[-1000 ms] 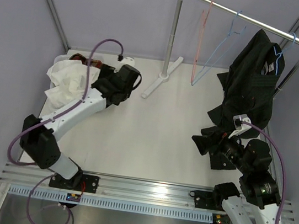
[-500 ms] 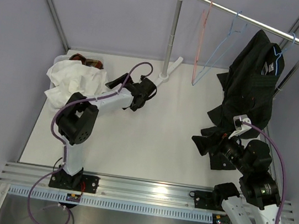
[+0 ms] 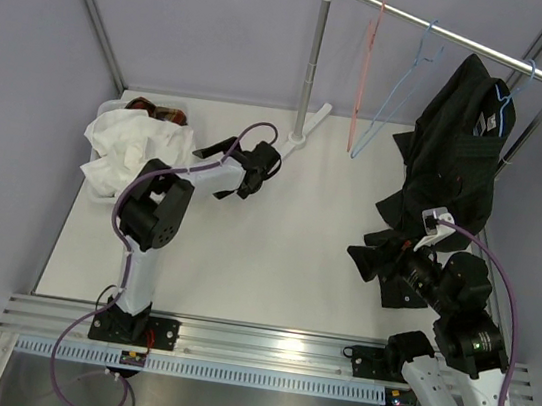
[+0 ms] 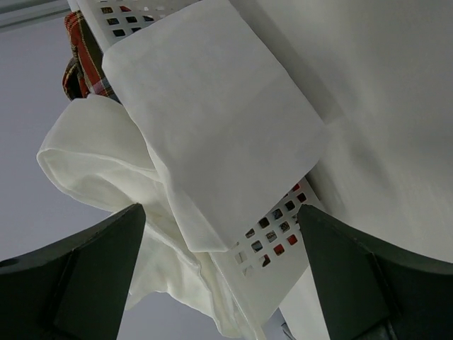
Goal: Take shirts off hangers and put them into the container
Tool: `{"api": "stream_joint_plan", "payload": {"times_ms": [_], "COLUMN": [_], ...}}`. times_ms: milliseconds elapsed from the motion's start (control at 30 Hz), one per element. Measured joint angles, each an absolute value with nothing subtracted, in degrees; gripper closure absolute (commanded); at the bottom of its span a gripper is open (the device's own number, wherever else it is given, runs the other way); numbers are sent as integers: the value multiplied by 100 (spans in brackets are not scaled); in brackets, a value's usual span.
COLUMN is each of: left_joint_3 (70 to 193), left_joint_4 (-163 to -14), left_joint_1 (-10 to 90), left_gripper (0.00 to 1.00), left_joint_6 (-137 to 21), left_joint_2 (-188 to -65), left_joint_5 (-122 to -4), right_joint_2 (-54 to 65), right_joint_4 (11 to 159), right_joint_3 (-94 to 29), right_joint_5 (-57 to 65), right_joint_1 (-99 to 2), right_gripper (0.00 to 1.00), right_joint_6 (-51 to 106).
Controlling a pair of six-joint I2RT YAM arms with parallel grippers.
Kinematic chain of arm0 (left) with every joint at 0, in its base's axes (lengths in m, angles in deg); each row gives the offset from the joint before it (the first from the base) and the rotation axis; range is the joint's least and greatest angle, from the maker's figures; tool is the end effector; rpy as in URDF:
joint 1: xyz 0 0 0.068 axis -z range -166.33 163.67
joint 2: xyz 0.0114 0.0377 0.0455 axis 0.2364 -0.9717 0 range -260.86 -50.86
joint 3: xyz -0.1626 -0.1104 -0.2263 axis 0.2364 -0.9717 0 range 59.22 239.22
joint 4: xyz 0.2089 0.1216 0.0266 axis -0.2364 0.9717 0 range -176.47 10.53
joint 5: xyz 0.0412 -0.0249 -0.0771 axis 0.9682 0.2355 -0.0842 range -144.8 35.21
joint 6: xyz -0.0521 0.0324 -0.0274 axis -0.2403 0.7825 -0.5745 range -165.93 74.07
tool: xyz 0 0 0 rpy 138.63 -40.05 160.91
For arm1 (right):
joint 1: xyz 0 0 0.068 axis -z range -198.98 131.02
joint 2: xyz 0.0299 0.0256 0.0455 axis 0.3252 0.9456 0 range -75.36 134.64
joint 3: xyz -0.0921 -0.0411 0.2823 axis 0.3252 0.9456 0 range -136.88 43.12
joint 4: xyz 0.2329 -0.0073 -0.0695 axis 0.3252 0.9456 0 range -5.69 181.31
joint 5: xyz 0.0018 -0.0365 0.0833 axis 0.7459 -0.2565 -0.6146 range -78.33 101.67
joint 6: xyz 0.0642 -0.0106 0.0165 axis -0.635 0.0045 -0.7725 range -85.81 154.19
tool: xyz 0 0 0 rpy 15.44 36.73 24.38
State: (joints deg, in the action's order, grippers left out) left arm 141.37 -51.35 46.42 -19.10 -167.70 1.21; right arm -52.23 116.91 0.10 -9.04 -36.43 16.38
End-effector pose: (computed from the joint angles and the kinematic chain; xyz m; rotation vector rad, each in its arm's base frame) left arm 0.3663 -0.1828 0.1973 1.0193 2.2491 1.2830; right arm 0.0556 0.0374 0.3339 -0.2608 1.8247 0.7593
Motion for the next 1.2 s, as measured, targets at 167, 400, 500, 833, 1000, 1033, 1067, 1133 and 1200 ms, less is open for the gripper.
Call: {"api": "stream_joint_plan", "payload": {"times_ms": [167,400,500,833,1000,1033,1067,1133,1200], "left_joint_3": [14137,14253,14255,14277,14277,14277,14277,14275,14268], "left_joint_4": [-5179,-5354,-5472,-5800,-5802,-5809,-5809,-5809,-5813], "left_joint_1": [4579,4564,4542,4387,4369,4369,4369,4369,4369], "left_gripper": [10,30,38,56,71,74,83,91,100], "left_joint_6": [-1746,-1578,-1455,-1176,-1160,-1162,-1162,-1160,-1162], "left_joint_2": [-16829,-17113,-17181,-17251,-17301,-17301,-17301,-17301,-17299], "left_joint_5": [89,93,99,126,130,139,141,141,139], "right_joint_2": [-5159,-5111,-5098,-5033,-5017,-5015,-5013,-5004,-4993], "right_joint_4": [11687,11685,11674,11665,11665,11665,11665,11663,11663], "right_joint_3": [10,30,32,34,40,40,40,40,40], "right_joint_5": [-906,-941,-959,-1044,-1046,-1046,-1046,-1046,-1046], "right_joint_1": [-3643,-3643,-3643,-3643,-3643,-3643,-3643,-3643,-3643], "right_gripper": [0,1,1,1,1,1,0,1,1], "right_joint_6": [1638,1636,1636,1636,1638,1636,1636,1636,1636]}}
